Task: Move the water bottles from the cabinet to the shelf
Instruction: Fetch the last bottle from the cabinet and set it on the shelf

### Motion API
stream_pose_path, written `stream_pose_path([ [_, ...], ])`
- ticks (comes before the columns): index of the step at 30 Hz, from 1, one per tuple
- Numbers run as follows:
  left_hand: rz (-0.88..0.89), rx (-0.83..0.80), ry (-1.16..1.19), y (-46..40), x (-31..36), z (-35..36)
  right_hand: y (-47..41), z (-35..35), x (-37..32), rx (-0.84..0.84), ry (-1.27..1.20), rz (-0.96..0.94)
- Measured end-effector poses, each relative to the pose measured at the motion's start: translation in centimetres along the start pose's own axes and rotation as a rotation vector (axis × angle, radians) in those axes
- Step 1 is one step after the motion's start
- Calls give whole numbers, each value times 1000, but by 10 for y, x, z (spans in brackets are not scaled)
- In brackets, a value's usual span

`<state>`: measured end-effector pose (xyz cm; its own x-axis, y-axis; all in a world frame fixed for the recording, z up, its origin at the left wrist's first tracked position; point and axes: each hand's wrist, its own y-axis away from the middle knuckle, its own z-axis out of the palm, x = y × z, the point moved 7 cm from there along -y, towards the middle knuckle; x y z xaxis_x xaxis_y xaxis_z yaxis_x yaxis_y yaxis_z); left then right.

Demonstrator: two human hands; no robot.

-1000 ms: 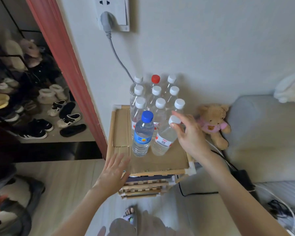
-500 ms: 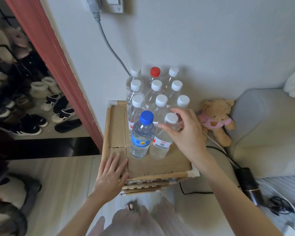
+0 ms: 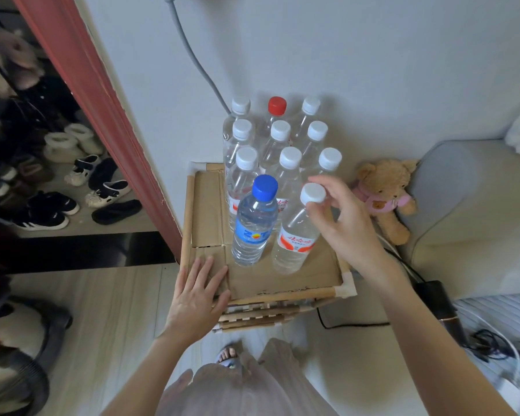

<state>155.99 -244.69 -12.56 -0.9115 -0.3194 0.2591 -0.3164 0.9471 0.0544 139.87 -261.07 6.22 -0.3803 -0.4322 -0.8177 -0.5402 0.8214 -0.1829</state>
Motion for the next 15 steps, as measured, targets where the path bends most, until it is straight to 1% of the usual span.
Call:
stream_pose_path([
  [2,3,1,-8,-1,0,0,0,1,-1,89,90,-15],
  [5,2,3,-9,-1,1,-1,5,-2,5,208,160,90],
  [7,1,-4,-16,-1,1,0,8,-2,7,224,185,122],
  [15,-6,-18,-31,-1,1,0,2,7,3,226,147,66],
])
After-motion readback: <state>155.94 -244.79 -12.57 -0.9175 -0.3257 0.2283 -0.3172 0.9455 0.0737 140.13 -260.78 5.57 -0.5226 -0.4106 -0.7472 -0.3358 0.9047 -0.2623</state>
